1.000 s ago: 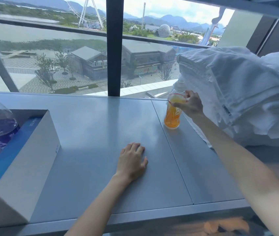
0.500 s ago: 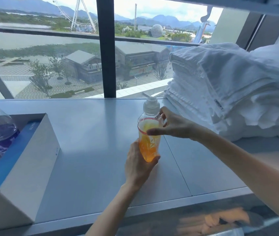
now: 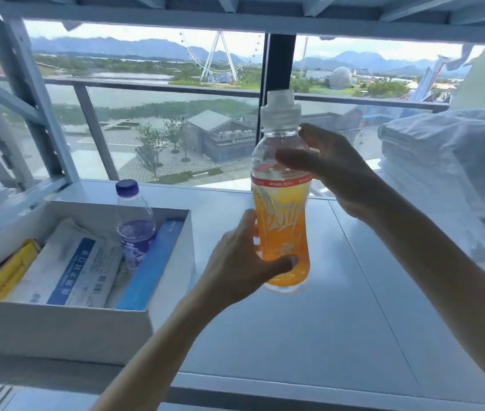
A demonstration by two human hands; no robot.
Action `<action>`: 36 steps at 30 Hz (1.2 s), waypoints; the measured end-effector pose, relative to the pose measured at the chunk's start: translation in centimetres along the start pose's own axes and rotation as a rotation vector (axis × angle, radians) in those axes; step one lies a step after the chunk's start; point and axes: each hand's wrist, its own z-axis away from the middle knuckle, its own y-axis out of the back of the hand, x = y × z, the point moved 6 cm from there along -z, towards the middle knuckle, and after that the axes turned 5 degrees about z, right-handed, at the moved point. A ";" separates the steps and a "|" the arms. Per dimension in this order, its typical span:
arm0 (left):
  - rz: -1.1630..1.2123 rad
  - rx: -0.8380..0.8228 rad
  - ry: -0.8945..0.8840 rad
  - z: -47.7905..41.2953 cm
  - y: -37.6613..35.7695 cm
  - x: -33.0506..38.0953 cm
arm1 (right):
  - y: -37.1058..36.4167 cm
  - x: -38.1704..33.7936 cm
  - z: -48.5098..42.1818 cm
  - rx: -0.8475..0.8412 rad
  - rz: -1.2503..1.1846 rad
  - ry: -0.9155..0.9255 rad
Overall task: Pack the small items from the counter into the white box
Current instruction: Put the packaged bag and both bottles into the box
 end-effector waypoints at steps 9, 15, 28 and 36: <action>-0.001 0.102 0.011 0.5 15.9 0.6 | -8.0 -8.4 -6.3 0.083 -0.086 0.078; -0.033 0.056 0.094 2.6 22.3 -3.4 | -14.9 -9.6 -8.3 0.000 -0.065 0.032; -0.238 -0.278 0.301 5.7 22.2 -13.7 | -23.2 -4.4 -5.1 -0.163 0.024 -0.109; -0.348 -0.517 0.224 5.5 21.1 -14.8 | -23.9 -2.4 -2.8 -0.125 0.048 -0.160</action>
